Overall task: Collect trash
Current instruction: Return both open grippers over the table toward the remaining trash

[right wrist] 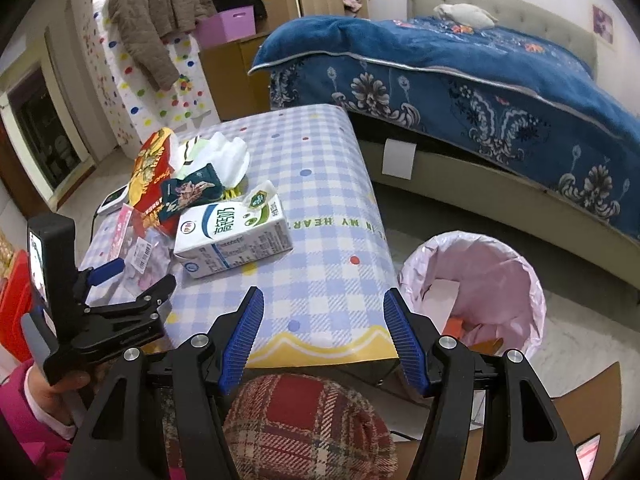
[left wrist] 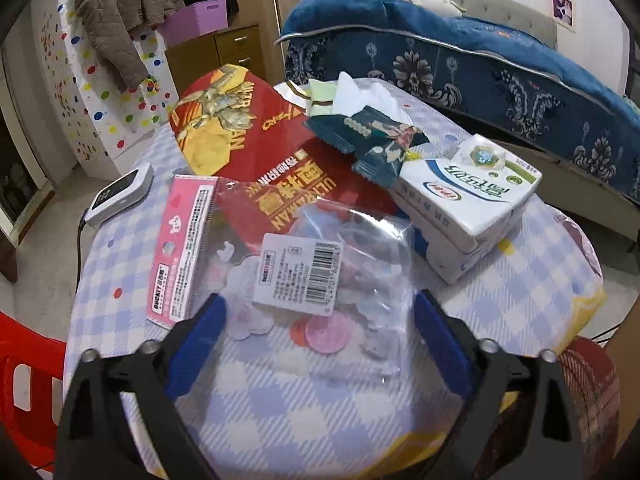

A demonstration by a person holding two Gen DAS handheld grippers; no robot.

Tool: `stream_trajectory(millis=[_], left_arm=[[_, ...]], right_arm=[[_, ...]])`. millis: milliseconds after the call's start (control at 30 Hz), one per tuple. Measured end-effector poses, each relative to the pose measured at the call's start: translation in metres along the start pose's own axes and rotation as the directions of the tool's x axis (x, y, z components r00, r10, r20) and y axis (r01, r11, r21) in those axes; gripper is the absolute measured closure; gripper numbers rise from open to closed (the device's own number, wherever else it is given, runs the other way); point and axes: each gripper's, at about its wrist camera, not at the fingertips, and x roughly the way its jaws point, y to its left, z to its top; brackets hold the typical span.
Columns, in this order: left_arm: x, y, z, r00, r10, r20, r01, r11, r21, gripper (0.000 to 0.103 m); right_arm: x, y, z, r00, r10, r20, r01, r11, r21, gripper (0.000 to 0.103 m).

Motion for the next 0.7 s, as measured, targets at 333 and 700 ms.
stream_trajectory(millis=[333,700], left_arm=[[0.001,0.016,0.0,0.997,-0.08,0.003,0.08,0.997,-0.009,0.029],[-0.047,0.028,-0.013,0.989,-0.147,0.022,0.146,0.989,0.028,0.096]], right_arm=[[0.004,-0.001,-0.003,1.0,0.022,-0.004,-0.022,1.0,-0.001,0.04],[-0.009,0.006,-0.004,0.999,0.026,0.02,-0.025,0.999,-0.03,0.04]])
